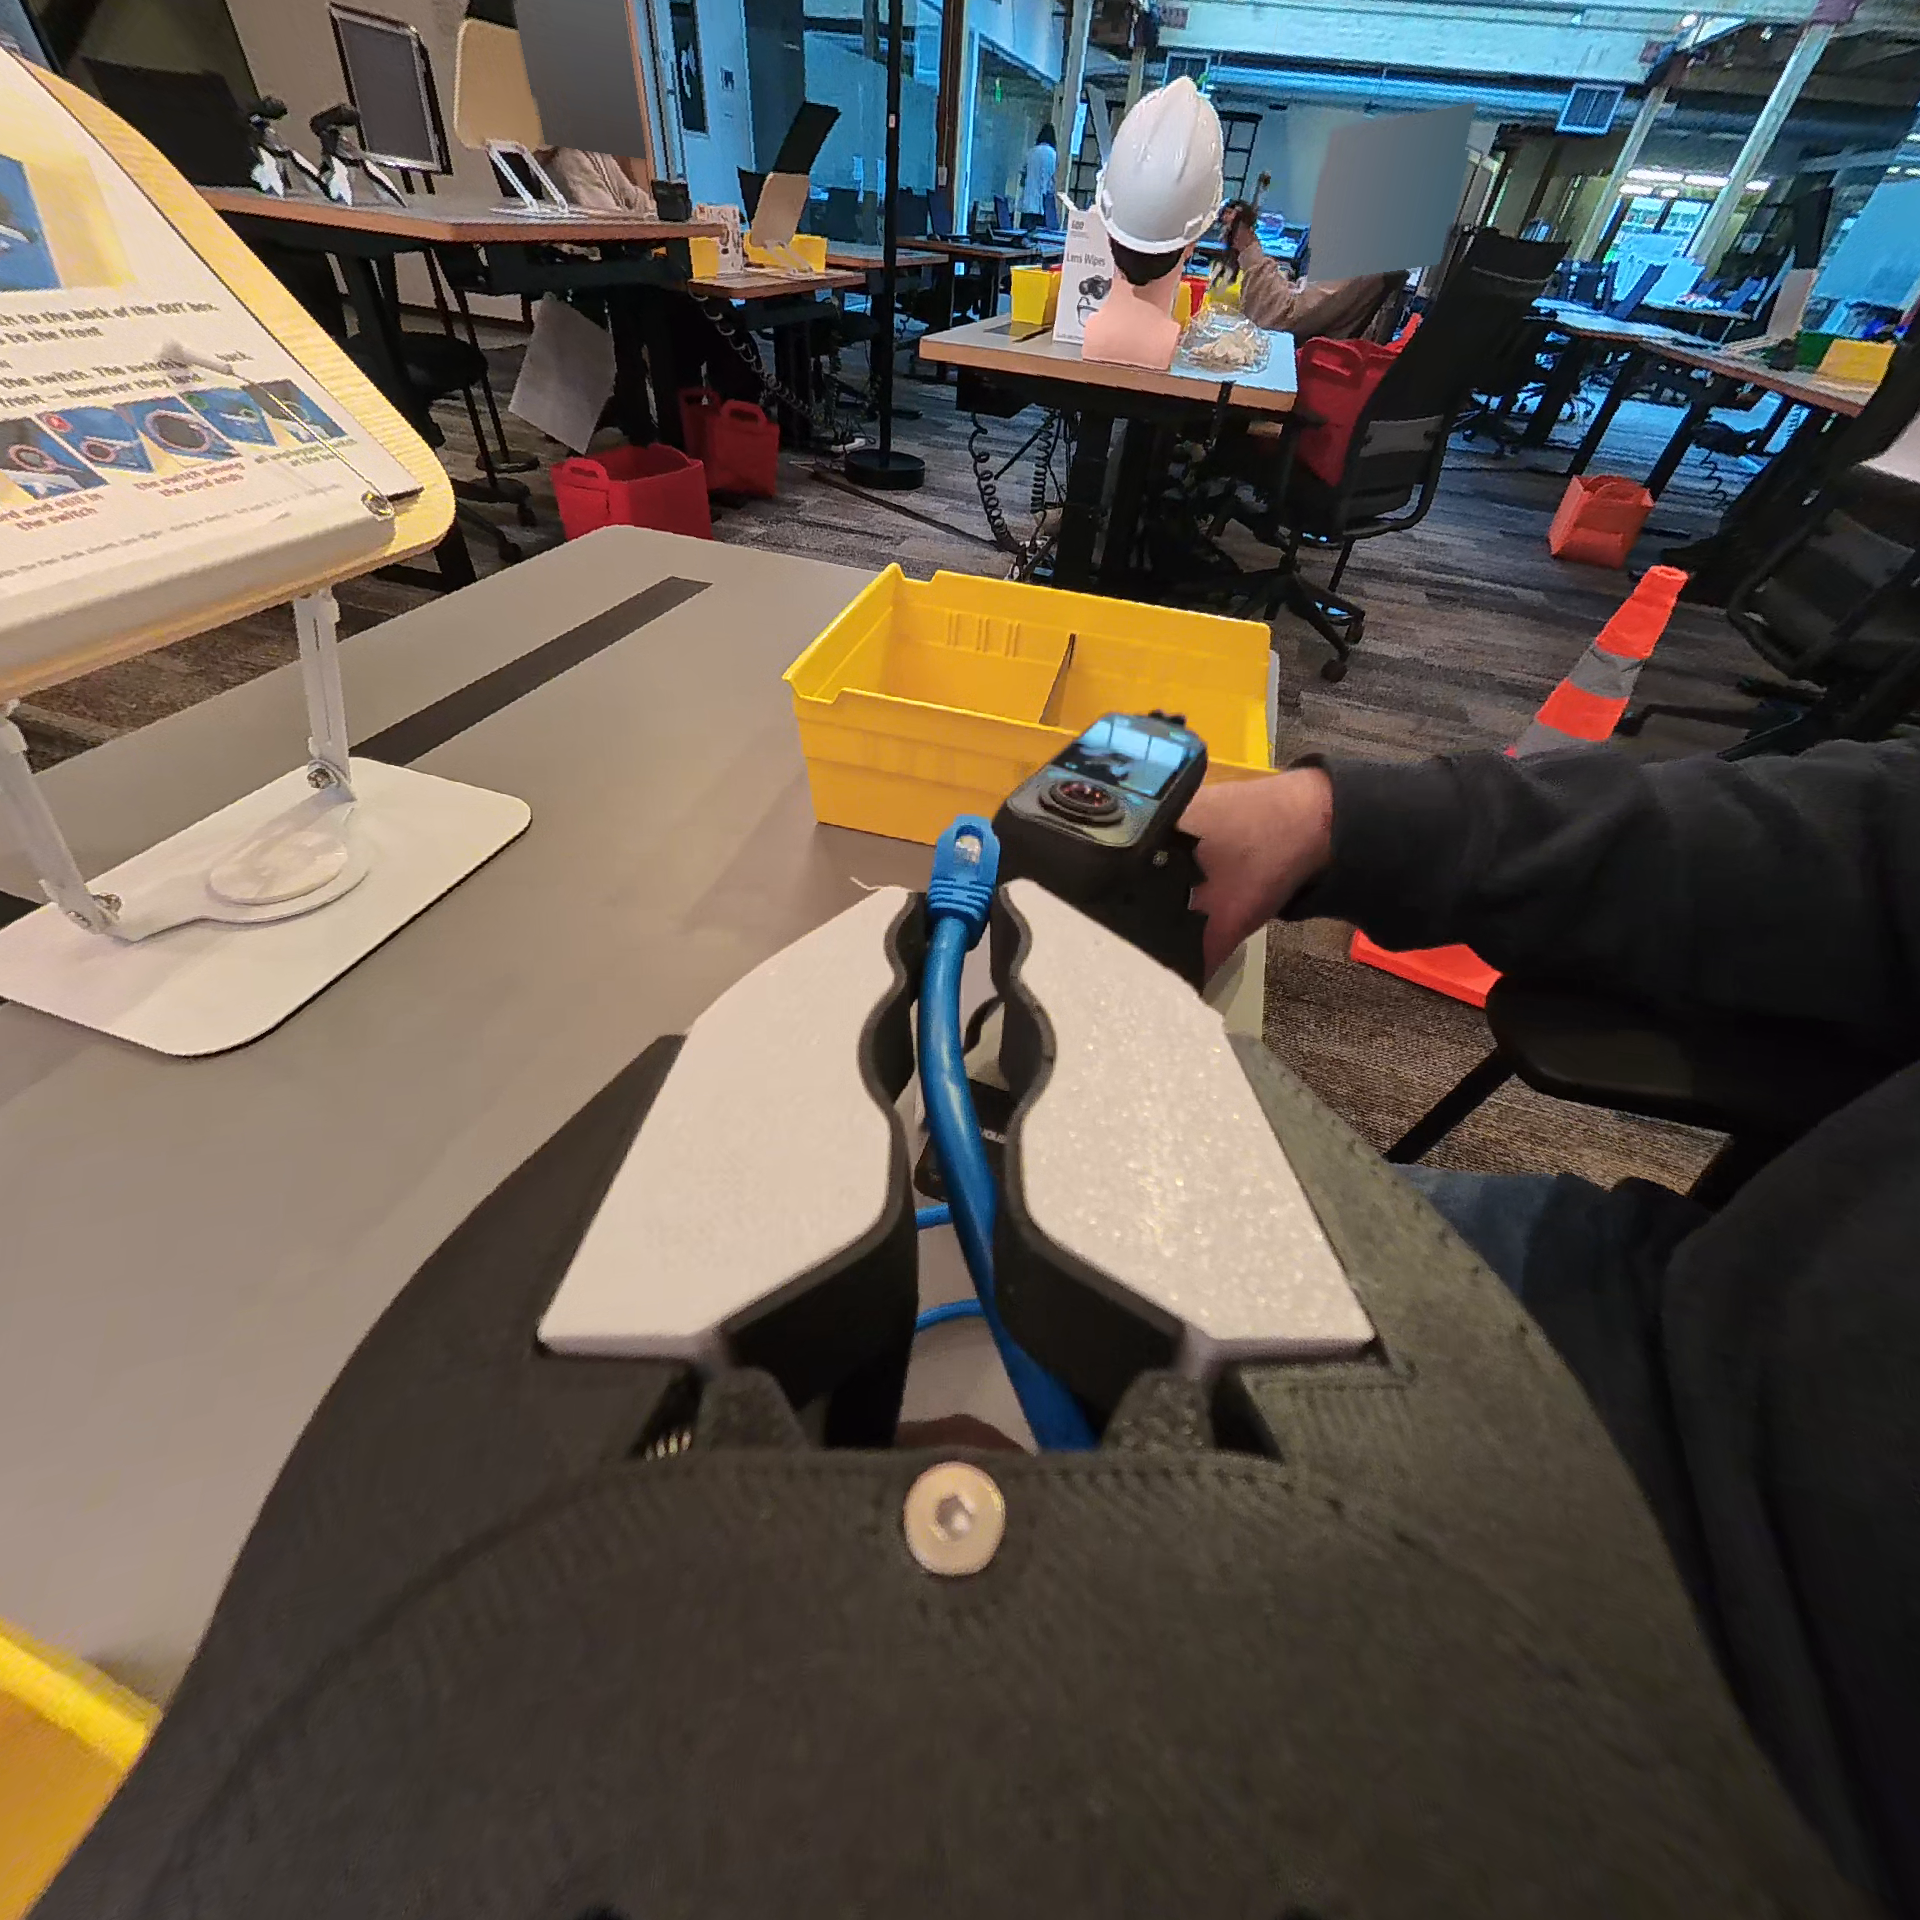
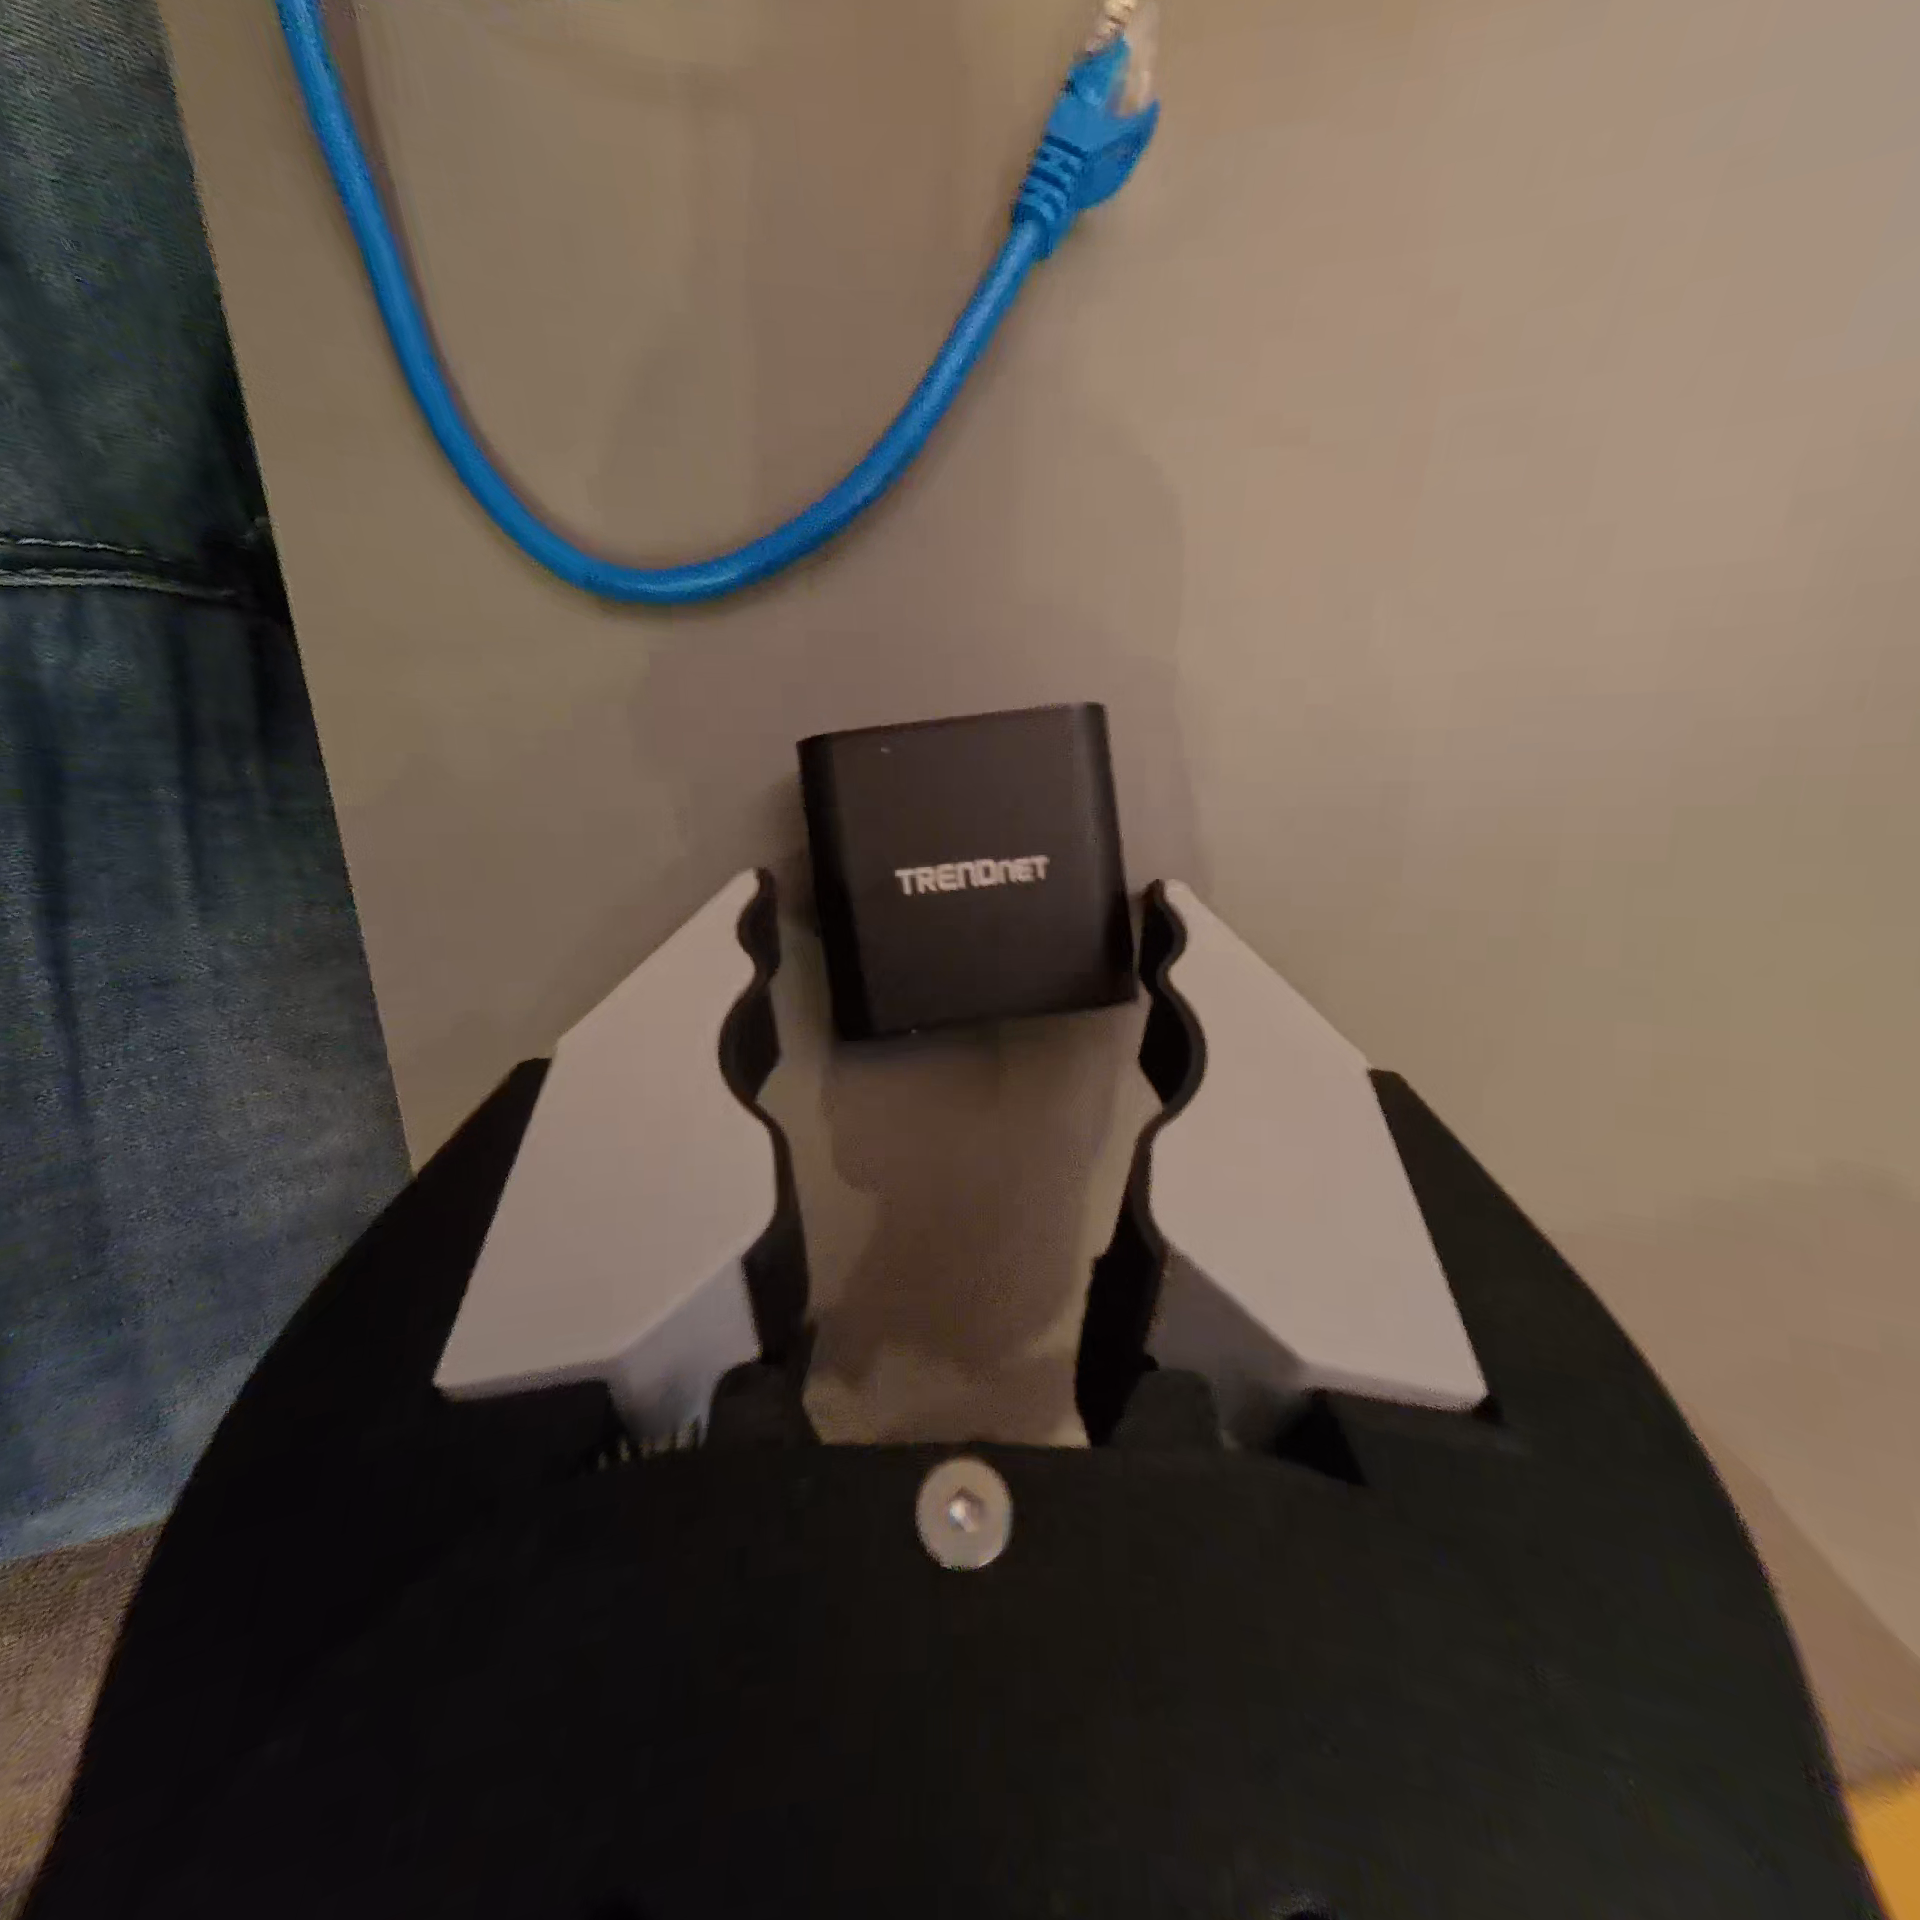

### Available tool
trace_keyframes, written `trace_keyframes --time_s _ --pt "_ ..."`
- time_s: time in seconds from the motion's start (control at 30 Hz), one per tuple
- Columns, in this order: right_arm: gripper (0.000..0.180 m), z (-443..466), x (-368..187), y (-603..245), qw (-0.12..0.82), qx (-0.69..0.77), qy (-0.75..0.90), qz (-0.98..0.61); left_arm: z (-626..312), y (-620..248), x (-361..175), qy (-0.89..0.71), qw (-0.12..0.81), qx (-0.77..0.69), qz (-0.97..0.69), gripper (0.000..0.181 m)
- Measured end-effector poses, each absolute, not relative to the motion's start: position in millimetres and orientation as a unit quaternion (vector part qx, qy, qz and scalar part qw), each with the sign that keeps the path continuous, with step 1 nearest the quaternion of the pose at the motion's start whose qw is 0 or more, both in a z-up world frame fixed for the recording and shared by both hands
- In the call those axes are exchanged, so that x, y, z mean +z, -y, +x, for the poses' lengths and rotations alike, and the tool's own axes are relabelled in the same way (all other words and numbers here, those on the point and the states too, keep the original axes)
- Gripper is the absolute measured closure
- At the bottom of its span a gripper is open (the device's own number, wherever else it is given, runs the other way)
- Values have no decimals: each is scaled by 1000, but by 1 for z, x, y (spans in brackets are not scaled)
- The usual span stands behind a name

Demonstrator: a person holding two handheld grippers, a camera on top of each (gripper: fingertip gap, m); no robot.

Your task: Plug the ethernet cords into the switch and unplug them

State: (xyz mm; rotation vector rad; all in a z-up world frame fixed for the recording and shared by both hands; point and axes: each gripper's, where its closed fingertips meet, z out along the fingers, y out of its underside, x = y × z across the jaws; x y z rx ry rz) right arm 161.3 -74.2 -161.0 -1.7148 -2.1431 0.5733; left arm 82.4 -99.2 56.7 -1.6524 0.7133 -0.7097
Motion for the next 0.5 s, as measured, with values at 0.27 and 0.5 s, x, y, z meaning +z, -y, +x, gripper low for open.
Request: trace_keyframes --time_s 0.27,0.5 --pt "108 159 -161 69 211 262 733 -591 78 105 59 -298 574 -308 -698 169" --pt "119 157 -159 70 231 307 725 -572 80 109 61 -301 575 -312 -693 169"
